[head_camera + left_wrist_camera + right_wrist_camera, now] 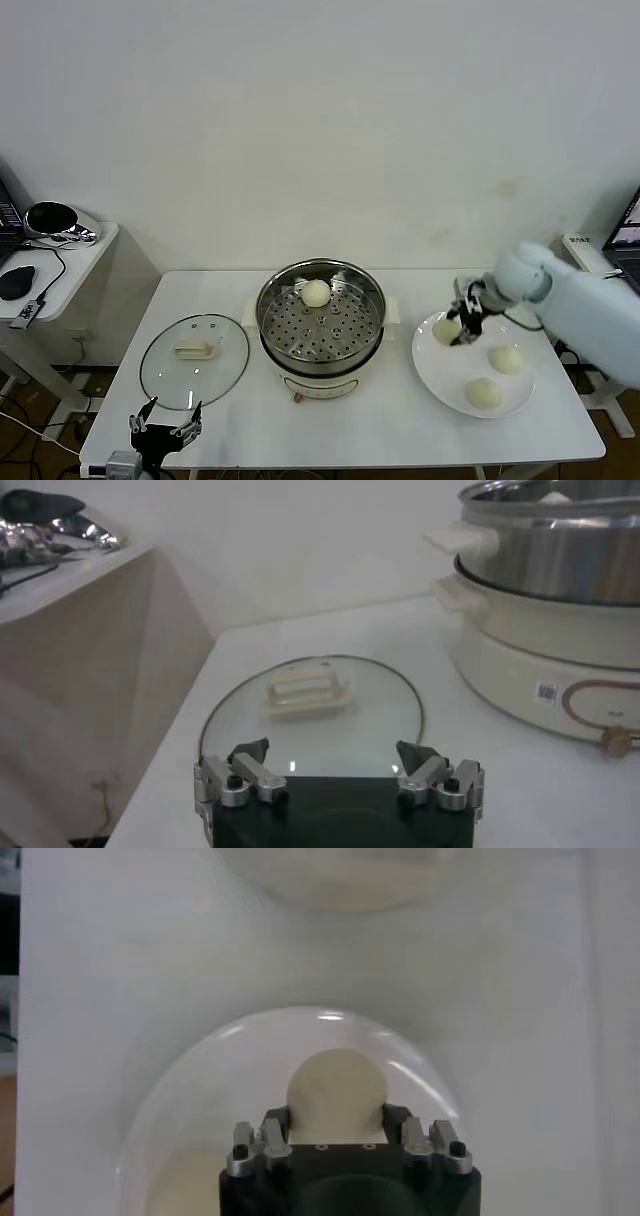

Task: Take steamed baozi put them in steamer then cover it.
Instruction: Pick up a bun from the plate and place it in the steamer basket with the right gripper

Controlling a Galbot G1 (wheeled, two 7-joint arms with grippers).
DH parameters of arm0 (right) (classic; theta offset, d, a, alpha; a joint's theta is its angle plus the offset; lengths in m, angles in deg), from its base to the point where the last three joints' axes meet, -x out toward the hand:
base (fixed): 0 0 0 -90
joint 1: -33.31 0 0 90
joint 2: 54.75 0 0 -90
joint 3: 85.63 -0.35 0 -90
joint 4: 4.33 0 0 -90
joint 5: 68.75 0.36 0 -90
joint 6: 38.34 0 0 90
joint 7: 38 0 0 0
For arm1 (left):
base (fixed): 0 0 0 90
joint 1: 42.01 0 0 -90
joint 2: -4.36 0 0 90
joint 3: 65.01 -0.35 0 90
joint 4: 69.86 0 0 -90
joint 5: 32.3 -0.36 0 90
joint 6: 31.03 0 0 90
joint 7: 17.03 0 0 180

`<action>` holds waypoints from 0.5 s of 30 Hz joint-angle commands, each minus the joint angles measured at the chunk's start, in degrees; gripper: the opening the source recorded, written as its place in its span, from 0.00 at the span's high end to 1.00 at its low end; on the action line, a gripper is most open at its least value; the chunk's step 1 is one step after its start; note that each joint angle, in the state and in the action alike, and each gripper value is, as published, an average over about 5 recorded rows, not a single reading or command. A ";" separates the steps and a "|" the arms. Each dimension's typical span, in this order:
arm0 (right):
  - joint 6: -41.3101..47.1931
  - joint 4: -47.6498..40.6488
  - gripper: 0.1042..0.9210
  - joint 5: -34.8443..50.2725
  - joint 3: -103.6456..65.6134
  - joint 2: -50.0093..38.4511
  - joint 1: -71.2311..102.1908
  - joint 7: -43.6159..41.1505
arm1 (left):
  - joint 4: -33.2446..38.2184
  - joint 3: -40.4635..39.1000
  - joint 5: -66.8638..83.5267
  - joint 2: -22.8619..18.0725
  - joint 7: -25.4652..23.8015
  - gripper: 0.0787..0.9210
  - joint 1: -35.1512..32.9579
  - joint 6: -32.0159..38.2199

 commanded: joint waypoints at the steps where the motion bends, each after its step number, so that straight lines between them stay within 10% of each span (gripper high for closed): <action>1: 3.66 3.38 0.43 13.37 14.28 4.58 -26.06 -3.83 | 2.13 0.47 0.62 0.08 0.11 0.12 0.34 -0.35; 15: 8.27 -6.66 0.43 18.26 18.10 29.84 -25.78 -4.01 | 4.75 2.02 0.64 0.00 -0.02 0.12 0.02 -0.52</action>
